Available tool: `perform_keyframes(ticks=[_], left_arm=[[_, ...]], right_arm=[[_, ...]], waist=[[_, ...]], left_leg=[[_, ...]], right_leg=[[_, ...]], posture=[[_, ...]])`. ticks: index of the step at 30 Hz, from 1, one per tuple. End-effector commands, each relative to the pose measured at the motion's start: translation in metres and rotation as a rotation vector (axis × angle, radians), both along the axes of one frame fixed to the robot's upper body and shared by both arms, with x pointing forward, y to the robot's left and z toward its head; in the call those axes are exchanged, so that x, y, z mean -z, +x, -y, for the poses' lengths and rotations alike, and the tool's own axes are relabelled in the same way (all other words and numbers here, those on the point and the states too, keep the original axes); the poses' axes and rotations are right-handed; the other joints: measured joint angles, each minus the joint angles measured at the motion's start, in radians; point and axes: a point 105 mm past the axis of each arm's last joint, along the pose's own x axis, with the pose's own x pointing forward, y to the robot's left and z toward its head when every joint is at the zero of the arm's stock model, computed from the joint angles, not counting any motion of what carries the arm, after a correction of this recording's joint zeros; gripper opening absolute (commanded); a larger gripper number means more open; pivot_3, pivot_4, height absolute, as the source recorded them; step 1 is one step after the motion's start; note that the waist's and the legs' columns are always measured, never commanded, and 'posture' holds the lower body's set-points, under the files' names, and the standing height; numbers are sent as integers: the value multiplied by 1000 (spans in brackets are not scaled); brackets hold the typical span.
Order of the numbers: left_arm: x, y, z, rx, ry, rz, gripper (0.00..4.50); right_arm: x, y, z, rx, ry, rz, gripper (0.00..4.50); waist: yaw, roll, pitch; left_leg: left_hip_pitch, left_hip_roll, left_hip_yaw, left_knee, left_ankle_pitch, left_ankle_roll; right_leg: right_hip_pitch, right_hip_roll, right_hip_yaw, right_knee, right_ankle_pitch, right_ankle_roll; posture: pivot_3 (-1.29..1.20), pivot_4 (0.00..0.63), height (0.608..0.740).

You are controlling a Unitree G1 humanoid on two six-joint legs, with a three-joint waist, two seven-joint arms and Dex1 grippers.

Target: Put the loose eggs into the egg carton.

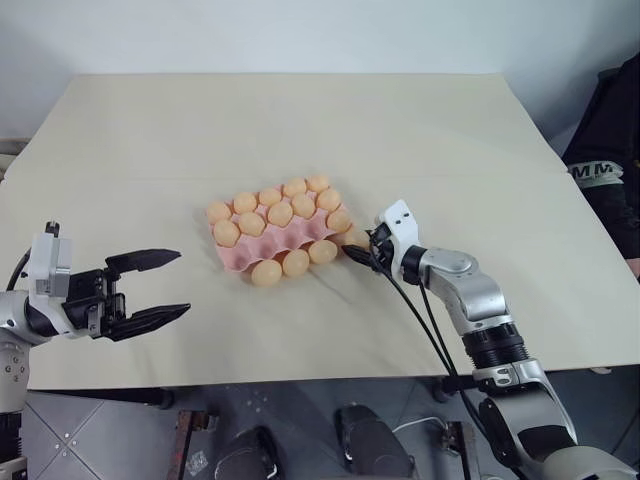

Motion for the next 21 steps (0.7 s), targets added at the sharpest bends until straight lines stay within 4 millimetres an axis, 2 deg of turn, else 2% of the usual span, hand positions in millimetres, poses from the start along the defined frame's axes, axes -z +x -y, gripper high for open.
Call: perform_keyframes(ticks=[1, 4, 7, 11, 14, 17, 21], left_arm=[[-11, -2, 0, 2, 10, 45, 4500], [-11, -2, 0, 3, 9, 45, 4500], [-11, -1, 0, 4, 8, 44, 4500], [-11, 0, 0, 7, 5, 47, 4500], [-11, 0, -2, -3, 2, 53, 4500], [-11, 0, -4, -14, 3, 59, 4500], [-11, -3, -5, -25, 3, 66, 4500]], right_arm=[[-33, 4, 7, 6, 18, 97, 2549], [-53, 6, 11, 5, 13, 147, 2549], [-76, 6, 5, -11, 26, 178, 2549], [-99, 1, -21, -76, 53, 218, 2549], [-110, -4, -51, -138, 88, 226, 2549], [-105, -8, -77, -180, 105, 201, 2549], [-83, -7, -91, -200, 64, 167, 2549]], waist=[[0, 0, 0], [0, 0, 0], [-1, 0, 0], [-2, 0, 0], [-2, 0, 0], [-3, 0, 0], [-1, 0, 0]], left_leg=[[0, 0, 0, 0, 0, 0], [0, 0, 0, 0, 0, 0], [0, 0, 0, 0, 0, 0], [0, 1, 0, -1, 0, -1], [0, 1, 0, -1, 0, -1], [0, 1, 0, -2, 0, -1], [-1, 0, 0, -2, 0, -1]], right_leg=[[0, 0, 0, 0, 0, 0], [0, 0, 0, 0, 0, 0], [0, 0, 0, 0, 0, 0], [-1, 1, 0, 0, 0, 0], [-1, 1, 0, 0, 0, 0], [-2, 1, 0, 0, 0, 0], [-2, 0, -1, 0, 0, 0]], posture=[[0, 150, 740], [0, 150, 740], [0, 150, 740], [0, 150, 740], [0, 150, 740], [0, 150, 740], [0, 150, 740]])
